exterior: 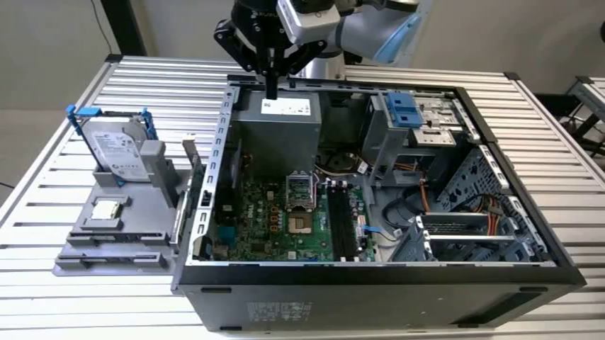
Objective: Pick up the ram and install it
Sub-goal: 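Reach for the ram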
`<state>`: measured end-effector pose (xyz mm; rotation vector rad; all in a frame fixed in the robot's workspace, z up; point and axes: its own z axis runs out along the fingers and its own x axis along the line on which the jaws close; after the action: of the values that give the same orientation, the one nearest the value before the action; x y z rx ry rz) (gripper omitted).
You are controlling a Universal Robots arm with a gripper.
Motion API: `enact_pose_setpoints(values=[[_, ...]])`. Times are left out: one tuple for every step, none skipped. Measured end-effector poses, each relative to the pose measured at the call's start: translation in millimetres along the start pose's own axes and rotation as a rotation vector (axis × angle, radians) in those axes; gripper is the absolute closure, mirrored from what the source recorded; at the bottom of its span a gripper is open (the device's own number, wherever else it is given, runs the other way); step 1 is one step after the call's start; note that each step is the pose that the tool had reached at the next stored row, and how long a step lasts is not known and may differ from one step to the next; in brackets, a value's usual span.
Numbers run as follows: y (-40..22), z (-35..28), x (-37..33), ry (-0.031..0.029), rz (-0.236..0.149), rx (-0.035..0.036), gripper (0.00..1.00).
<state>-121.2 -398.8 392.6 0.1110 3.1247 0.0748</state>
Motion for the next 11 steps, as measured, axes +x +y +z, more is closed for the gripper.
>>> enact_pose_setpoints(values=[[0.0, 0.0, 0.0, 0.0004, 0.000, 0.0000, 1.00], [0.0, 0.0, 0.0, 0.0004, 0.000, 0.0000, 1.00], [-0.1, 0.0, 0.8, 0.0005, 0.000, 0.0000, 1.00], [-0.1, 0.0, 1.8, 0.0005, 0.000, 0.0001, 1.00], [-0.2, -0.1, 3.6, 0.0005, 0.000, 0.0001, 1.00], [-0.4, -0.1, 5.5, 0.0005, 0.000, 0.0001, 1.00], [-0.6, -0.1, 7.8, 0.0005, 0.000, 0.0001, 1.00], [-0.7, -0.2, 10.4, 0.0005, 0.000, 0.0002, 1.00], [-0.9, -0.2, 13.0, 0.0005, 0.000, 0.0000, 1.00], [-1.1, -0.3, 15.9, 0.0005, 0.000, 0.0001, 1.00], [-1.3, -0.3, 18.8, 0.0005, 0.000, 0.0000, 1.00]])
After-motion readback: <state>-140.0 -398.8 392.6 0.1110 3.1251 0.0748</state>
